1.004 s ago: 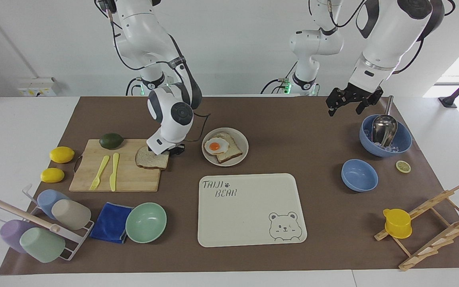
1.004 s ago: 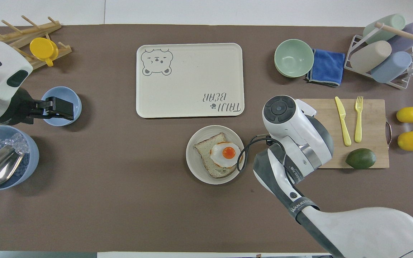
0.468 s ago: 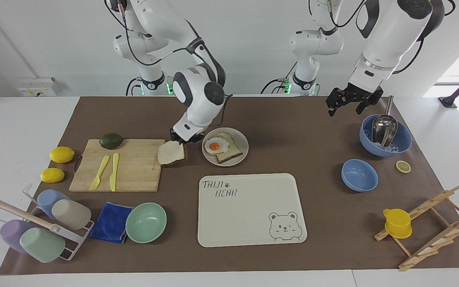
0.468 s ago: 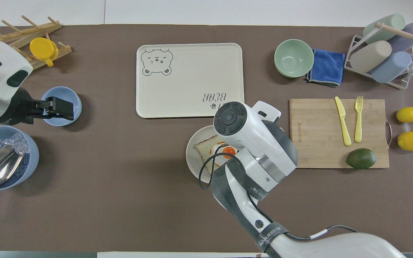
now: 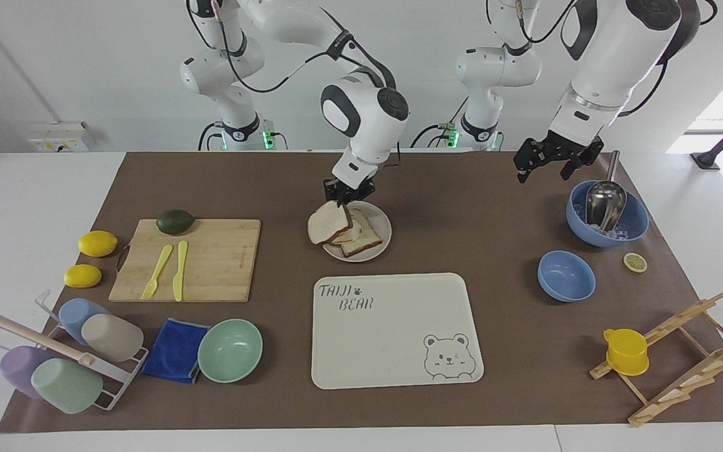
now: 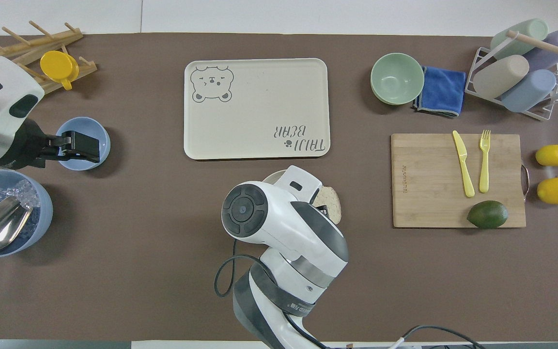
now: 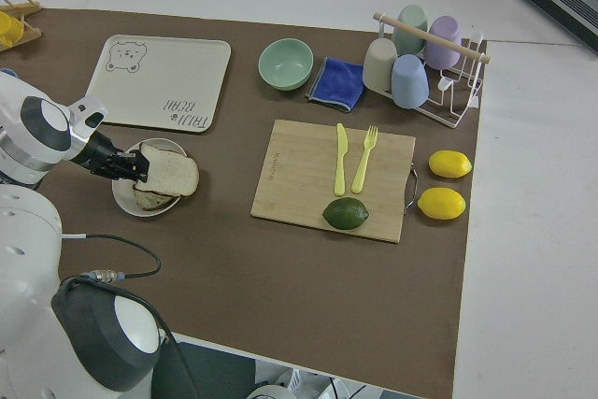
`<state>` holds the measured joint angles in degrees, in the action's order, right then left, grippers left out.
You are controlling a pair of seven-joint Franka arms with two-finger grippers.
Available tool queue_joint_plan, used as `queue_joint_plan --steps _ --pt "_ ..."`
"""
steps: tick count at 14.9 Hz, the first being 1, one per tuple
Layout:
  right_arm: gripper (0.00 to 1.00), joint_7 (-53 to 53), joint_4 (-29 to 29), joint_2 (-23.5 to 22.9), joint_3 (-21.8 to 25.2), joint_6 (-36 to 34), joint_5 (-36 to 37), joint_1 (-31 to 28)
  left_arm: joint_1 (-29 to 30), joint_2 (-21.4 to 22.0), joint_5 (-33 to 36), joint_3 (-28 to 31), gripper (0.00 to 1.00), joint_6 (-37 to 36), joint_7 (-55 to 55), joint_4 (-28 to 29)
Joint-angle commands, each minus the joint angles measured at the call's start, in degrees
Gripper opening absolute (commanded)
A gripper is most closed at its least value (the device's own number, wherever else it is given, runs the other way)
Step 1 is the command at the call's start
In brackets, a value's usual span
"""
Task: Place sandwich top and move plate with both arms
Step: 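Lower the bread slice onto the fried egg and open the right gripper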
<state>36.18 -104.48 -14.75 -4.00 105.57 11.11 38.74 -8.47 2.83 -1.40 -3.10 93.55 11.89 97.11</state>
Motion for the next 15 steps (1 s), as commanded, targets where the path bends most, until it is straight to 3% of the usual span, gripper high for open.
queue_joint_plan --steps 1,7,8,9,10,11,15 --pt "0.00 1.17 -1.08 0.07 -0.40 4.54 -2.66 0.89 0.64 0.95 0.52 -0.32 1.00 -0.74 -0.29 0.54" --pt "0.00 1.88 -4.07 0.25 -0.40 10.96 -5.38 0.37 0.64 0.95 0.52 -0.32 1.00 -0.74 -0.29 0.54" --pt "0.07 1.88 -4.16 0.25 -0.40 10.97 -5.91 0.11 0.64 0.95 0.52 -0.32 1.00 -0.74 -0.29 0.54" --pt "0.42 1.97 -4.07 0.25 -0.40 10.88 -6.18 -0.16 0.64 0.95 0.52 -0.32 1.00 -0.74 -0.29 0.54" --pt "0.89 2.32 -3.98 0.25 -0.40 10.97 -6.88 -0.16 0.64 0.95 0.52 -0.24 1.00 -0.74 -0.29 0.54" --pt "1.00 2.49 -3.55 0.25 -0.40 10.97 -8.97 -0.42 0.64 0.95 0.52 -0.32 1.00 -0.74 -0.29 0.54" --pt "1.00 1.71 -1.61 2.53 -0.31 10.71 -12.16 -3.84 0.64 0.95 0.52 -0.32 1.00 -0.74 -0.29 0.54"
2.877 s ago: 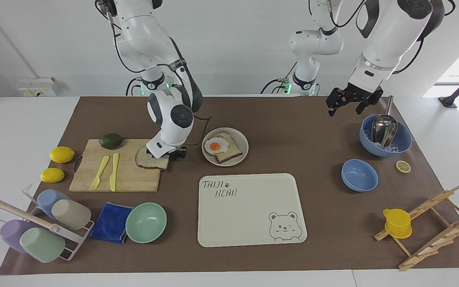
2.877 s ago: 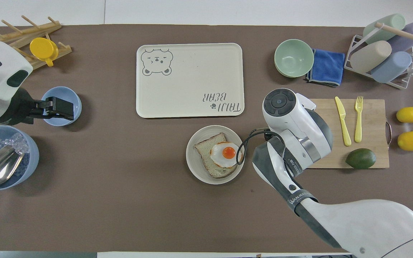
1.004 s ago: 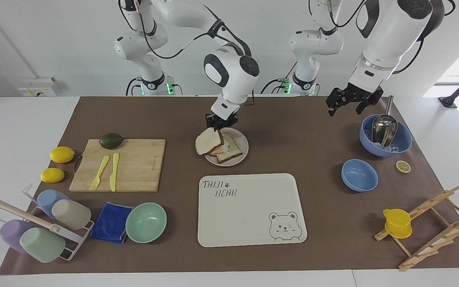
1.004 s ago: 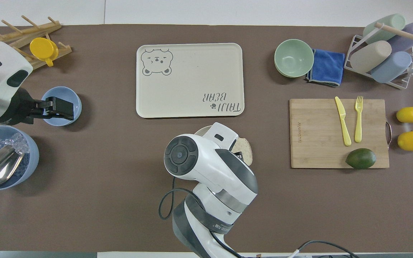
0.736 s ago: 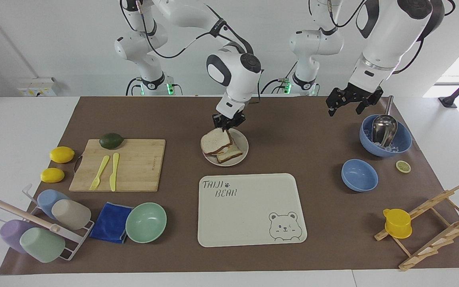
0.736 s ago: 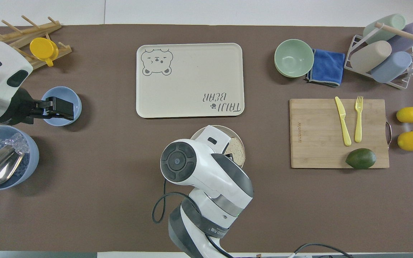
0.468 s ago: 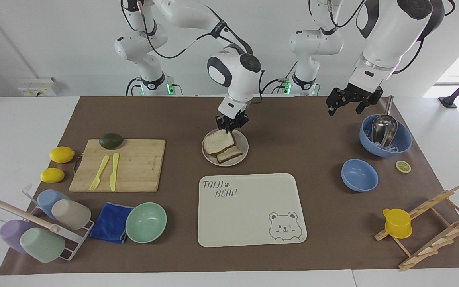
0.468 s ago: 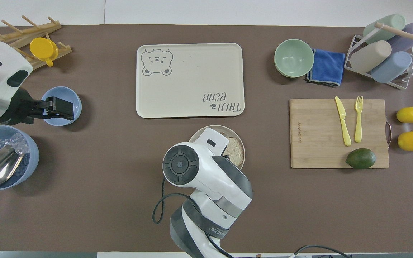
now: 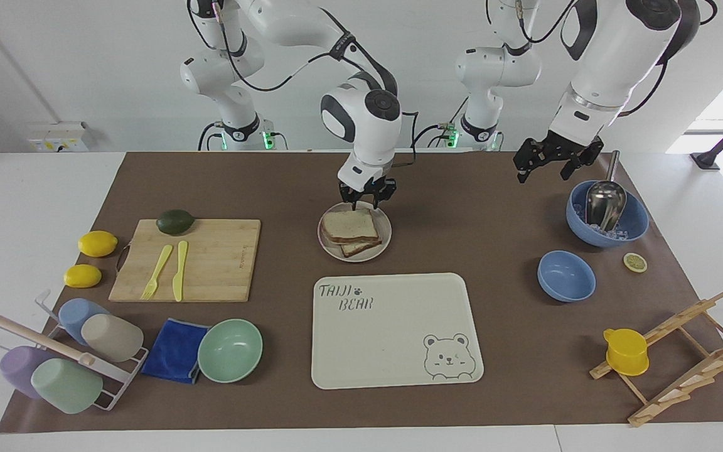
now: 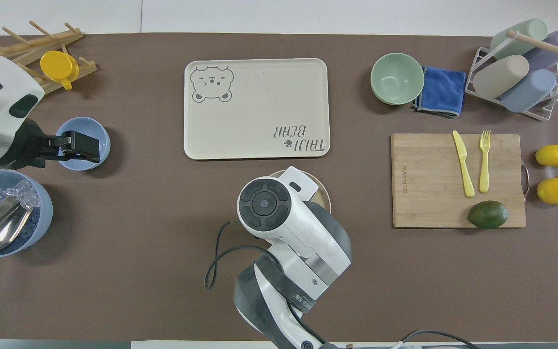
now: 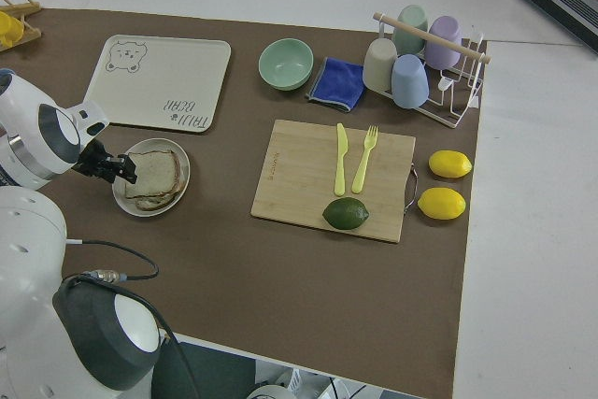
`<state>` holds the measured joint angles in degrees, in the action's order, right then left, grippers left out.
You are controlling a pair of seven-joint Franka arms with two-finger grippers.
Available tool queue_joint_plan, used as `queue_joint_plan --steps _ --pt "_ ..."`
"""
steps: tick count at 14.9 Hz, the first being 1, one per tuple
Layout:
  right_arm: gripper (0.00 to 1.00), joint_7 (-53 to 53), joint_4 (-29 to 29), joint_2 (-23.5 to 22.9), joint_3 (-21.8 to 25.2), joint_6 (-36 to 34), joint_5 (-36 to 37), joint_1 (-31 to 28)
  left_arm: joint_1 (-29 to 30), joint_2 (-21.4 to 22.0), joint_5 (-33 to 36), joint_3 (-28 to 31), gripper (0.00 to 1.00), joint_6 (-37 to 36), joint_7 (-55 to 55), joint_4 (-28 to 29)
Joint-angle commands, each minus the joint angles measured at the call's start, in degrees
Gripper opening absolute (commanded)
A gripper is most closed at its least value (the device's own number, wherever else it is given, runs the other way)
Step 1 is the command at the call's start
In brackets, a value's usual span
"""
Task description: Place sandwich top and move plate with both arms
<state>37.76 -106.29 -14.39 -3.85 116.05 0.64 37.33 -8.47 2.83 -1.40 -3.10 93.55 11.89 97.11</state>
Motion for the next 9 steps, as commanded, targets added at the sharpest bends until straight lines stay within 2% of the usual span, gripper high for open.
queue_joint_plan --steps 1,5,9 --pt "1.00 -0.14 0.47 3.04 -0.45 0.05 -1.70 -4.18 0.64 0.95 0.52 -0.32 1.00 -0.74 -0.29 0.54" --pt "1.00 -6.72 3.80 5.33 -0.45 -3.10 -1.79 -11.38 0.64 0.95 0.52 -0.32 1.00 -0.74 -0.29 0.54" --pt "1.00 -9.71 9.60 6.38 -0.37 -12.57 -1.87 -21.48 0.64 0.95 0.52 -0.32 1.00 -0.74 -0.20 0.54"
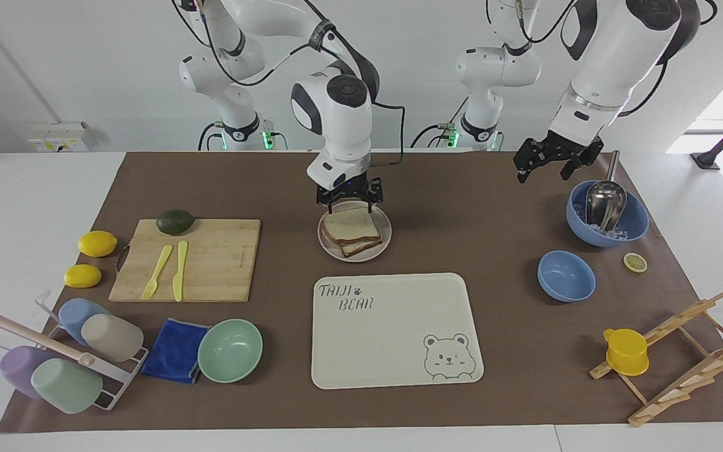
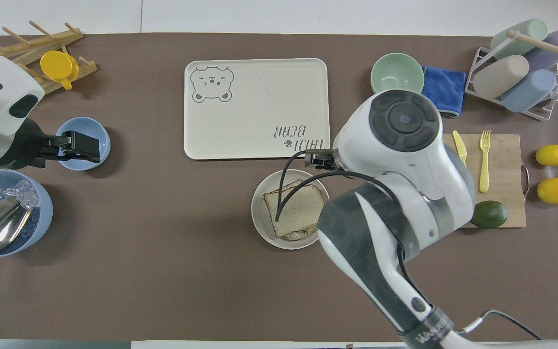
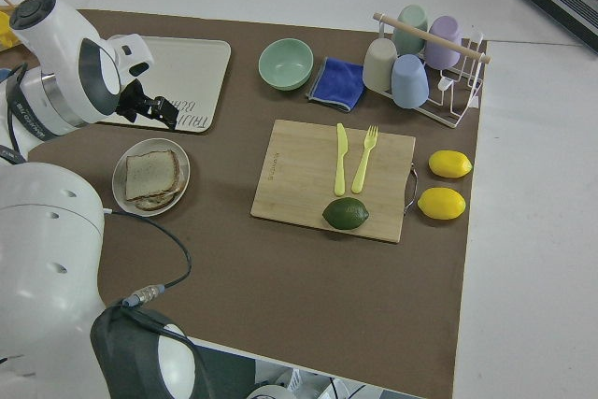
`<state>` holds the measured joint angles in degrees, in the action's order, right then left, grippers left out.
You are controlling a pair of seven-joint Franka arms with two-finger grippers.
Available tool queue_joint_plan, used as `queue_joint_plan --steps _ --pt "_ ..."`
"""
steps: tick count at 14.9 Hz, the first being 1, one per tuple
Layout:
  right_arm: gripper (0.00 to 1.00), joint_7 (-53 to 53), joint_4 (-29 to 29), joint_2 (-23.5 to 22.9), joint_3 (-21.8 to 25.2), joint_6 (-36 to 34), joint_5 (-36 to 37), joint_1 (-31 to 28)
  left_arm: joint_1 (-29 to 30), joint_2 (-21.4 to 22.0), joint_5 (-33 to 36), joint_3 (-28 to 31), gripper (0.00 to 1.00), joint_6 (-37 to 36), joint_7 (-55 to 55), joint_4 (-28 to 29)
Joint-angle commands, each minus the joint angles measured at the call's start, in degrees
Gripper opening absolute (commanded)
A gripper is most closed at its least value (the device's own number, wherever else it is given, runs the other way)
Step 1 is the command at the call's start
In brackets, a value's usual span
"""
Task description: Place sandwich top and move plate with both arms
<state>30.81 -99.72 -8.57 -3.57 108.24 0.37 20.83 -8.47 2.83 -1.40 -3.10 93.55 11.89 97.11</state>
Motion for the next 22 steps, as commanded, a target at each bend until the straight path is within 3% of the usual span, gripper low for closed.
queue_joint_plan --steps 1,5,8,15,17,22 --pt "1.00 -4.68 4.86 1.70 -0.57 -8.89 -1.60 -6.83 0.56 0.95 0.52 -0.32 1.00 -0.74 -0.11 0.54" --pt "1.00 -14.62 5.67 9.69 -0.13 -21.38 -1.51 -12.03 -0.06 1.38 0.52 -0.59 1.00 -0.74 -0.11 0.27" --pt "1.00 -15.60 3.05 11.54 -0.04 -22.99 -1.16 -13.54 -0.15 1.56 0.52 -0.67 1.00 -0.47 -0.20 0.62" --pt "1.00 -20.25 5.14 9.19 -0.39 -24.56 -0.46 -18.80 -0.23 2.53 0.44 -0.85 1.00 0.05 -0.02 2.91" --pt "1.00 -20.35 8.12 6.99 -0.30 -27.38 -0.28 -18.63 -0.23 3.31 -1.05 -0.85 1.00 1.27 0.06 4.83" --pt "1.00 -21.75 7.17 7.77 -0.30 -27.39 -0.37 -17.84 -3.30 3.15 -3.69 -1.03 1.00 6.28 3.31 9.75"
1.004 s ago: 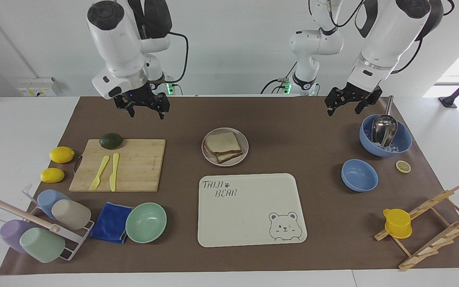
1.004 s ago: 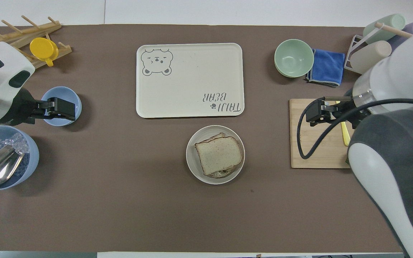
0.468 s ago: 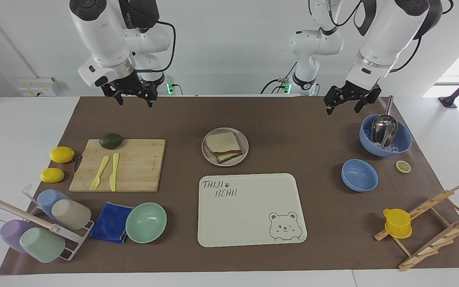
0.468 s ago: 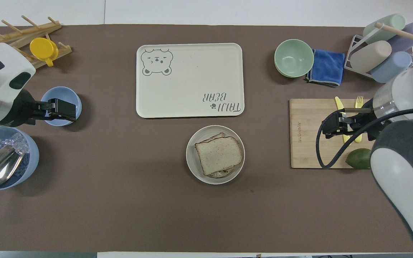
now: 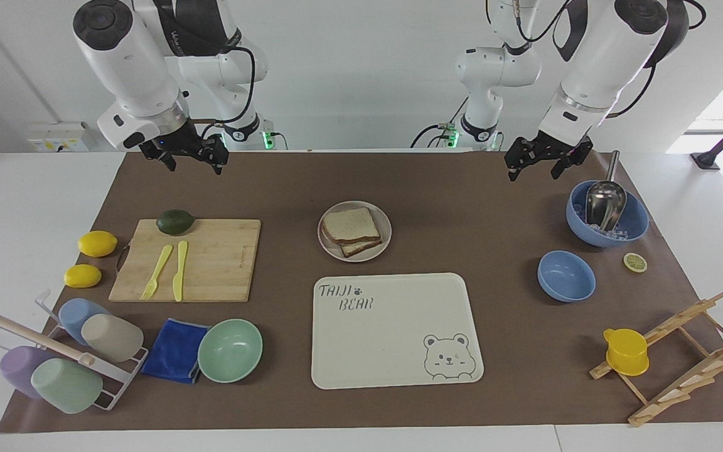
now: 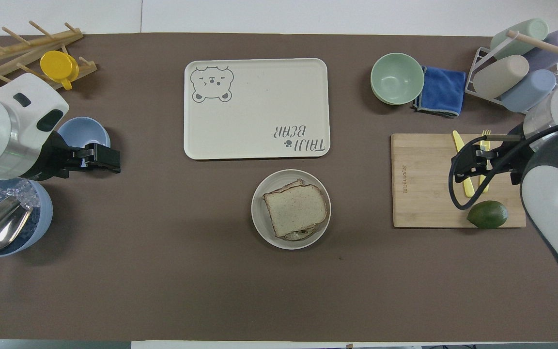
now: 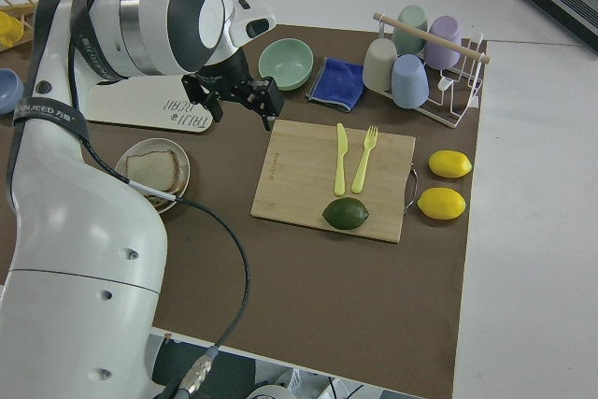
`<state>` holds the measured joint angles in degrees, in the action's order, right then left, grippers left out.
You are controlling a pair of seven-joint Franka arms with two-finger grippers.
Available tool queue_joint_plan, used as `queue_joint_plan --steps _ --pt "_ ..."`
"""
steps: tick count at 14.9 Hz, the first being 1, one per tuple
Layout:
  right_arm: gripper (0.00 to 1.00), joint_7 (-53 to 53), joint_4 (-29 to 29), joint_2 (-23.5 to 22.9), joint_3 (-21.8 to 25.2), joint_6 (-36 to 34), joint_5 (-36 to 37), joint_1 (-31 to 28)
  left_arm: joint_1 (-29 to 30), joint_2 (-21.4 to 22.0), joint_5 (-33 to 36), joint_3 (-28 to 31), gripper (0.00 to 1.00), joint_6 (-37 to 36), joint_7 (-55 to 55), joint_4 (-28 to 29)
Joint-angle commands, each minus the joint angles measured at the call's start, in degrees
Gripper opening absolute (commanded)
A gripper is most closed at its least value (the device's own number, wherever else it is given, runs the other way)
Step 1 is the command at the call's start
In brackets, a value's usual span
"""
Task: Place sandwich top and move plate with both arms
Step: 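Reach the left gripper toward the rim of the white plate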
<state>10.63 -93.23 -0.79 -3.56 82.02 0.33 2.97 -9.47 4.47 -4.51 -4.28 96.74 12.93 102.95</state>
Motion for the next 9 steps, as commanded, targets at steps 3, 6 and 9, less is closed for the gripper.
queue_joint_plan --steps 3,6,9 --pt "1.00 -1.58 0.15 0.79 -0.30 -1.07 -0.42 -0.59 -6.07 1.34 -2.70 0.15 1.00 10.29 5.17 10.58" --pt "1.00 -3.85 -0.72 1.06 -0.39 -0.72 -0.42 -3.39 -10.38 -1.02 -3.66 0.15 1.00 16.27 5.96 14.20" --pt "1.00 -4.74 -0.73 1.15 -0.39 -0.89 -0.59 -3.58 -15.74 -3.93 -3.93 0.15 1.00 25.83 10.26 17.97"
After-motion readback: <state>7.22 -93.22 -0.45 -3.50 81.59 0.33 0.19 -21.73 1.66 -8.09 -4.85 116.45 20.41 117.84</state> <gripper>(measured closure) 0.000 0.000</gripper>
